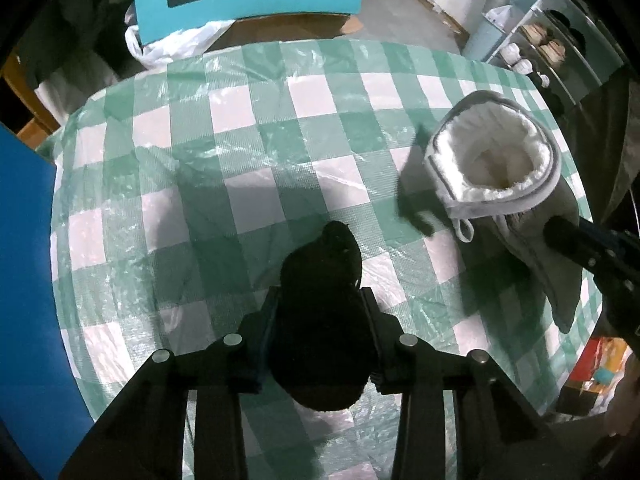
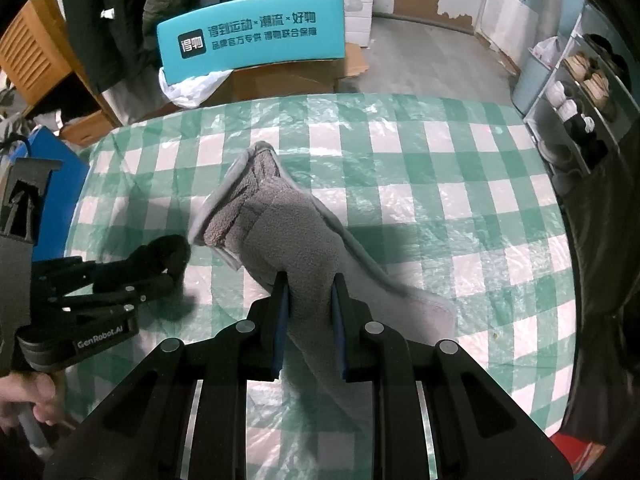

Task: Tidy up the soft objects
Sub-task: 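Lift the long grey sock with the right gripper toward the box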

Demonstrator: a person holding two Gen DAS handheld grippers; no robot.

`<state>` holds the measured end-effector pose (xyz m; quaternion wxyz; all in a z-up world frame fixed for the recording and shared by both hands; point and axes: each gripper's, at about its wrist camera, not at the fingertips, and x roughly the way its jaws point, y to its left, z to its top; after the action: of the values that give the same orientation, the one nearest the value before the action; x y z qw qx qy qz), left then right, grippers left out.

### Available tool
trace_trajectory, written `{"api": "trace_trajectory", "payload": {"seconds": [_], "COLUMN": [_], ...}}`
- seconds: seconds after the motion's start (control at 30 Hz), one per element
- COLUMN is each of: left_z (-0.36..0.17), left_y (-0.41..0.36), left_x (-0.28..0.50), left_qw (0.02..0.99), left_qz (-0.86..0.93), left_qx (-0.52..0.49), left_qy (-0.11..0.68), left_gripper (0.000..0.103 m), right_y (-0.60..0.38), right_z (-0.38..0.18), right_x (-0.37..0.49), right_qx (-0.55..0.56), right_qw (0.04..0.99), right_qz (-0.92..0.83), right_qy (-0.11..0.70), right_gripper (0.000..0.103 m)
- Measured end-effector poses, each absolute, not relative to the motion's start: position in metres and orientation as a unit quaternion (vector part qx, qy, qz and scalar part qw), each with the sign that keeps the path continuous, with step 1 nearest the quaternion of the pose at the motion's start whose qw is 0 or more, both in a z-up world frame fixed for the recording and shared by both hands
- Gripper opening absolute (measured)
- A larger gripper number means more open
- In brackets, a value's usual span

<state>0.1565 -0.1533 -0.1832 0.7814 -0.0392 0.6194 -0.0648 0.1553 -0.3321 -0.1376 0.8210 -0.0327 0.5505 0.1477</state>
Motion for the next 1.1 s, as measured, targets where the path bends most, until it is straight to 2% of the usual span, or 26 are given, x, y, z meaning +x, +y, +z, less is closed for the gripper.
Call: {"api": "trace_trajectory", "payload": {"seconds": [1.1], "left_z": [-0.069], "left_y": [-0.131], "left_x": [0.118], "left_qw": [0.859], "left_qz": [-0.042], "left_qx": [0.014], "left_qy": [0.511], "left_gripper": [0.037], "right_y": [-0.309], "right_z": [-0.064], "right_x": [0.127], "right_qx": [-0.029], "right_qw": [0.847], "right_qz": [0.195], "right_qy": [0.493], "right_gripper": [0.018]}}
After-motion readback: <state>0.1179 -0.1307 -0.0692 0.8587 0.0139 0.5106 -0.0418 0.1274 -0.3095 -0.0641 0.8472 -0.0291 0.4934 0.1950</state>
